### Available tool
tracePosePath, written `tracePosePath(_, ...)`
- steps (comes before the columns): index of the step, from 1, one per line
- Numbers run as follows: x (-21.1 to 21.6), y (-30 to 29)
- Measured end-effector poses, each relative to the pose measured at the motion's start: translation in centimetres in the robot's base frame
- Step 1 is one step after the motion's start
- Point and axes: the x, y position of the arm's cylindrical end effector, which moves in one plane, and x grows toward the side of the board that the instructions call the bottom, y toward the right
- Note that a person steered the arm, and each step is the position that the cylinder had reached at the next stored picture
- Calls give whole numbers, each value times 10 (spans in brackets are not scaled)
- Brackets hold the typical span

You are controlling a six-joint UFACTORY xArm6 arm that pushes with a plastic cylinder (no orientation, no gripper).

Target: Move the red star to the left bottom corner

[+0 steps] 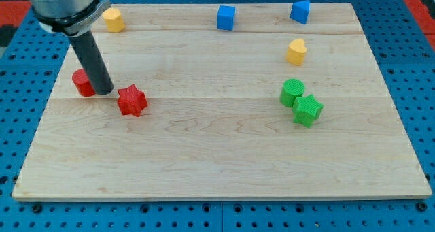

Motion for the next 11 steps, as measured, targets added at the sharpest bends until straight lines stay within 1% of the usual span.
tracePosePath(1, -3, 23)
tracePosePath(2, 41, 44)
tracePosePath(3, 64, 44)
tracePosePath(4, 35, 38)
tracePosePath(5, 66, 73)
tracePosePath(6, 103, 73)
tracePosePath(7, 114, 72)
tracePosePath(8, 139, 114)
tracePosePath(9, 156, 83)
tracePosePath(10, 142, 10)
tracePosePath(11, 119, 69)
